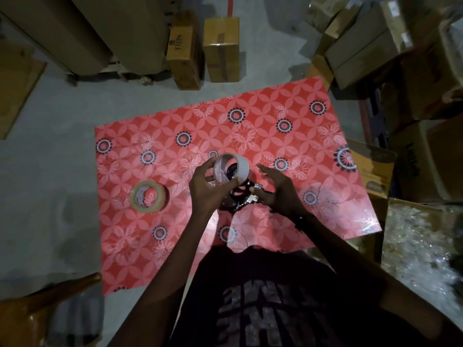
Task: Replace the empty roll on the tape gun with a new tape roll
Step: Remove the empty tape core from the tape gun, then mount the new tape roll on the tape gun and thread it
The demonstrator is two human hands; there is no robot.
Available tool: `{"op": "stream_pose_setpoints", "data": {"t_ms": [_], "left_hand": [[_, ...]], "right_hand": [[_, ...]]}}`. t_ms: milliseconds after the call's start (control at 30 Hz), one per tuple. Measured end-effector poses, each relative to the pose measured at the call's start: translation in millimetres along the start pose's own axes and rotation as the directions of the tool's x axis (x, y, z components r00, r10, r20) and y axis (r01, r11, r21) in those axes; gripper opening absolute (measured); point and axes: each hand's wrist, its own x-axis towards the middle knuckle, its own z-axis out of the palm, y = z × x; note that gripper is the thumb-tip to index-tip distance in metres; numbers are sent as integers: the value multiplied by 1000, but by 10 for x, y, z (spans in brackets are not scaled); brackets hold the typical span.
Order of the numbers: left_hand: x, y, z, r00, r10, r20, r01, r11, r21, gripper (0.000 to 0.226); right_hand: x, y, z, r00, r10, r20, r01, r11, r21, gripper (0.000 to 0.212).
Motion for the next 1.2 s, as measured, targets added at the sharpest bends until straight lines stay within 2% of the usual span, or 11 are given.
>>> {"op": "stream_pose_setpoints", "data": {"t_ms": [133,233,333,400,500,600,733,833,1000,1200], "left_hand": [[-85,238,-173,997,35,67,-31,998,-51,79],[-119,431,-297,996,24,87,-14,993,-113,76],[-163,579,-444,994,11,106,14,973,-229,82],[-196,657,-529,994,9,107,23,954,-299,78],[-225,777,-675,998,22,62,3,928,-372,59],[-259,921,-818,997,62,-37,-71,926,-371,35],[-255,1051,-921,983,124,-138,-162,934,-318,27],[-209,1052,-969,983,131,-125,-165,934,-317,29],[-181,956,-988,992,113,-63,-128,933,-337,31],[-284,955,-781,991,30,-130,-75,929,-362,29]], "right_hand": [[109,-434,-318,990,-138,-6,138,985,99,71],[145,-694,-477,995,-89,37,81,978,194,60],[178,-875,-527,1000,11,15,-15,949,316,41],[207,-977,-546,999,51,5,-49,907,418,35],[250,-1139,-570,995,96,-5,-80,856,511,33],[282,-1304,-567,987,150,58,-157,815,558,29],[347,-1478,-471,972,212,99,-226,742,631,23],[406,-1561,-462,975,207,80,-209,739,641,22],[549,-1614,-594,987,161,16,-141,807,574,25],[649,-1515,-722,992,91,89,-122,883,454,24]]}}
